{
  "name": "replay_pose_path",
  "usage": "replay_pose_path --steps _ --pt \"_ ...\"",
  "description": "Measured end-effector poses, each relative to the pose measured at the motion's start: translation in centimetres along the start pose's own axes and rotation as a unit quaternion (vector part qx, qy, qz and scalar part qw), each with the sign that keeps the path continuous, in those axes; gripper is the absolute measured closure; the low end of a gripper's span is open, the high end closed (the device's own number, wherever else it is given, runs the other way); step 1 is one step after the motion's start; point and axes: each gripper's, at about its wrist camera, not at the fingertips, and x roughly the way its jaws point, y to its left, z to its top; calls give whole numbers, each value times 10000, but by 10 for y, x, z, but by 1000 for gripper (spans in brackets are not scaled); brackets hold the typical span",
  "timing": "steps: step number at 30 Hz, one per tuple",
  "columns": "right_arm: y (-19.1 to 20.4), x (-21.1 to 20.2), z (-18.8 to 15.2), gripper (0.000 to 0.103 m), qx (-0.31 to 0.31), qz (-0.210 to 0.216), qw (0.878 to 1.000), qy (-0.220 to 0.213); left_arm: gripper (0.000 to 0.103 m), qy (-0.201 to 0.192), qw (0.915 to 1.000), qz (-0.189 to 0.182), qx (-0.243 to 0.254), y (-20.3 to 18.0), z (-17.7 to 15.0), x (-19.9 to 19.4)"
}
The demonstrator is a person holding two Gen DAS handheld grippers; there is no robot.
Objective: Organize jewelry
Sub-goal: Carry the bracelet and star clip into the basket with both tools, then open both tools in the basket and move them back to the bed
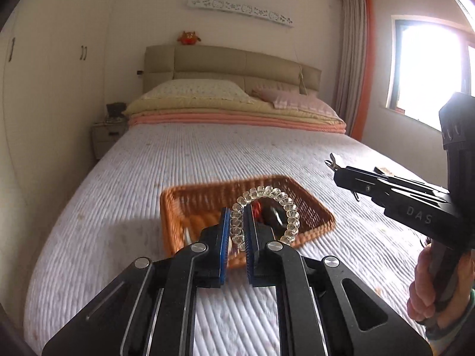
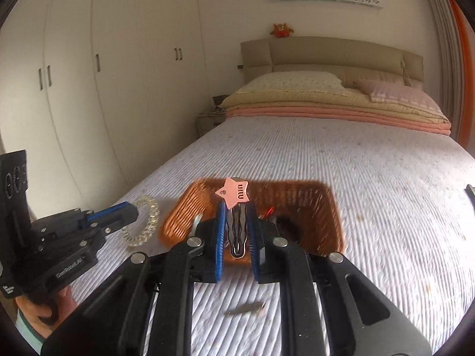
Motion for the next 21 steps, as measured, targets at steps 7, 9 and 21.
replay_pose_path --steps 7,9,21 --pt "-42 79 22 91 297 -706 9966 286 95 317 9976 295 -545 23 10 83" --pt "-52 107 23 91 357 -711 9949 616 95 490 9961 333 -653 30 4 106" --pt "-84 193 -2 91 786 -807 9790 1696 95 1036 9927 545 -287 35 -30 139"
